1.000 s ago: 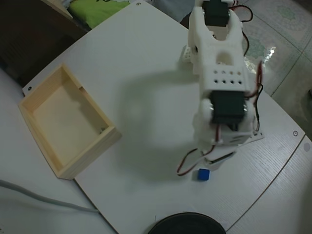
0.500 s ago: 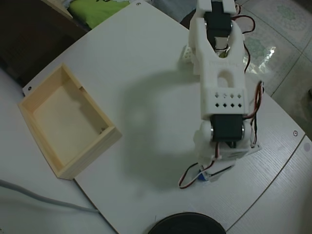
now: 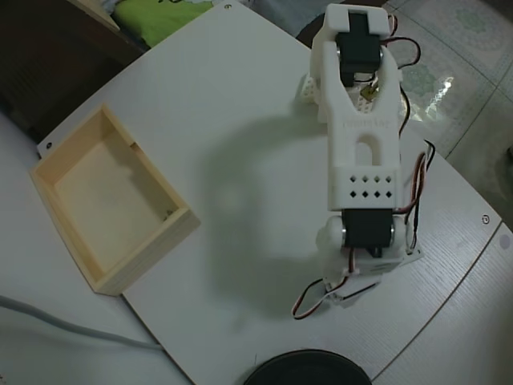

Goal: Pick up the small blue cube and put it into the box

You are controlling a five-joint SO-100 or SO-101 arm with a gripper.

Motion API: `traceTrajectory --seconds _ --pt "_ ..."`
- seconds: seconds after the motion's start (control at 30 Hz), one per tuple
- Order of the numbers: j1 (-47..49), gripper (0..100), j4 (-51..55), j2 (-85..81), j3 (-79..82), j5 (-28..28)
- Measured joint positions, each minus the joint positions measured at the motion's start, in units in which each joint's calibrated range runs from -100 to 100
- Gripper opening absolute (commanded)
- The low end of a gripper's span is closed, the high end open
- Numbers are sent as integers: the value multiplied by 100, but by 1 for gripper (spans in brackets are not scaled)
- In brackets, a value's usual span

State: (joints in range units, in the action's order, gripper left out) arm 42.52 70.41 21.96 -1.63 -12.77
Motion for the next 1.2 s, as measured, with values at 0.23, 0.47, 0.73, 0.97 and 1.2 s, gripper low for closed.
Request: traceTrajectory --seconds 0.23,0.47,0.73,0.97,1.2 --pt "0 18 -17 195 0 0" --pt "15 18 -171 245 0 0" --pt "15 18 -188 245 0 0" --pt "15 10 -188 245 0 0" --pt "15 5 -188 245 0 0"
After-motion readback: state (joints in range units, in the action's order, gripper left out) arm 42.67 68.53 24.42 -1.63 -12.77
